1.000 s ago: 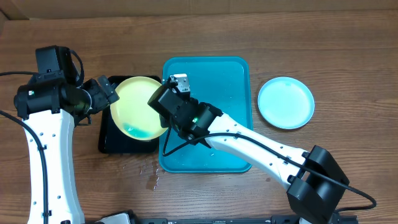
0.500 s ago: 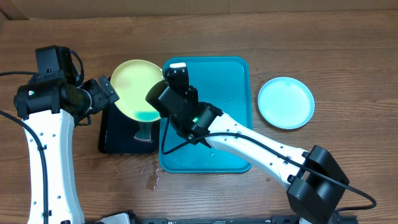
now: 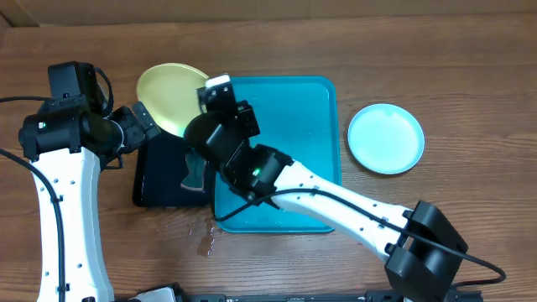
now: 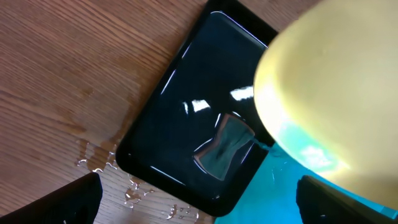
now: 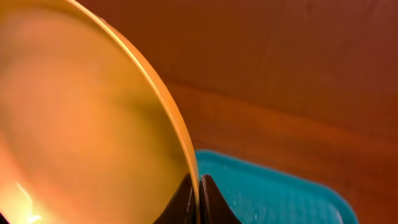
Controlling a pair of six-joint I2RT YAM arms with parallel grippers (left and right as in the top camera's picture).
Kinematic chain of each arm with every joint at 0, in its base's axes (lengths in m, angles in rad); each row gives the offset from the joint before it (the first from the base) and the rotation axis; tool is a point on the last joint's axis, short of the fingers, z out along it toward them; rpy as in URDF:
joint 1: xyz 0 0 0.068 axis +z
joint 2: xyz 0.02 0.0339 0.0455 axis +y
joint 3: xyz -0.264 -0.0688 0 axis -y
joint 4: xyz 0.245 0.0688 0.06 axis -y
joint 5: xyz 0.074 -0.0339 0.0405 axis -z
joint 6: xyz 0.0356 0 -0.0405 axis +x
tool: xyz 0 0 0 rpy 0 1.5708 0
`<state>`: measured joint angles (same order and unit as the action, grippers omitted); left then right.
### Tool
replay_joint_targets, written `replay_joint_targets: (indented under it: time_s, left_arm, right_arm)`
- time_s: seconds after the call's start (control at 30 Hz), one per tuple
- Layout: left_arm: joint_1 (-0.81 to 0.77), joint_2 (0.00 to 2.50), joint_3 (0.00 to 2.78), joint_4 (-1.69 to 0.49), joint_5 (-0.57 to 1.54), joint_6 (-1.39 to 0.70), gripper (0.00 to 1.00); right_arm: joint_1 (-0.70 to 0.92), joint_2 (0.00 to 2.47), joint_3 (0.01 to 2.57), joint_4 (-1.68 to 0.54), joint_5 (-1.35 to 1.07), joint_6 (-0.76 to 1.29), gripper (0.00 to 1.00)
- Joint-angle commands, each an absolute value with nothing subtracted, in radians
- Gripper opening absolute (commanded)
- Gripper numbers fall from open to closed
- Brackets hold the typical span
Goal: Clean dirty plates on tray and stack at the side
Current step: 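Lift the yellow plate by its rim with the right gripper and tilt it, then hold the yellow plate tilted over the black tray to drain water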
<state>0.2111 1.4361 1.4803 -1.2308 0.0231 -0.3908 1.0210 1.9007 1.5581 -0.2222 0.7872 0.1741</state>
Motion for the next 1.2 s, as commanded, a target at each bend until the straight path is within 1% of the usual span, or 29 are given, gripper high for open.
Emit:
replay_joint_targets:
  time_s: [0.0, 0.23, 0.53, 0.63, 0.77, 0.93, 1.17]
  left_arm:
    - [0.213, 1.432, 1.501, -1.230, 0.026, -0.405, 1.00]
    - [0.213, 1.432, 1.501, -1.230, 0.026, -0.405, 1.00]
    - [0.213, 1.432, 1.501, -1.230, 0.026, -0.405, 1.00]
    - [0.213, 1.432, 1.501, -1.230, 0.026, -0.405, 1.00]
    - [0.213, 1.432, 1.501, -1.230, 0.026, -0.405, 1.00]
    - [0.213, 1.432, 1.501, -1.230, 0.026, -0.405, 1.00]
    - [0.213, 1.432, 1.501, -1.230, 0.026, -0.405, 1.00]
  right_arm:
    - [1.056, 1.875, 1.579, -0.144, 0.938, -0.013, 0.04]
    - [1.110, 1.875, 1.579, 0.104, 1.129, -0.249, 0.04]
    - [1.147, 1.875, 1.579, 0.300, 1.179, -0.438, 0.04]
    - [1.159, 1.875, 1.579, 0.421, 1.241, -0.526, 0.04]
    - [1.170, 1.875, 1.579, 0.507, 1.237, -0.584, 0.04]
    - [1.179, 1.875, 1.579, 0.550, 1.237, -0.658, 0.04]
    - [1.179, 1.875, 1.579, 0.549, 1.233, -0.660, 0.04]
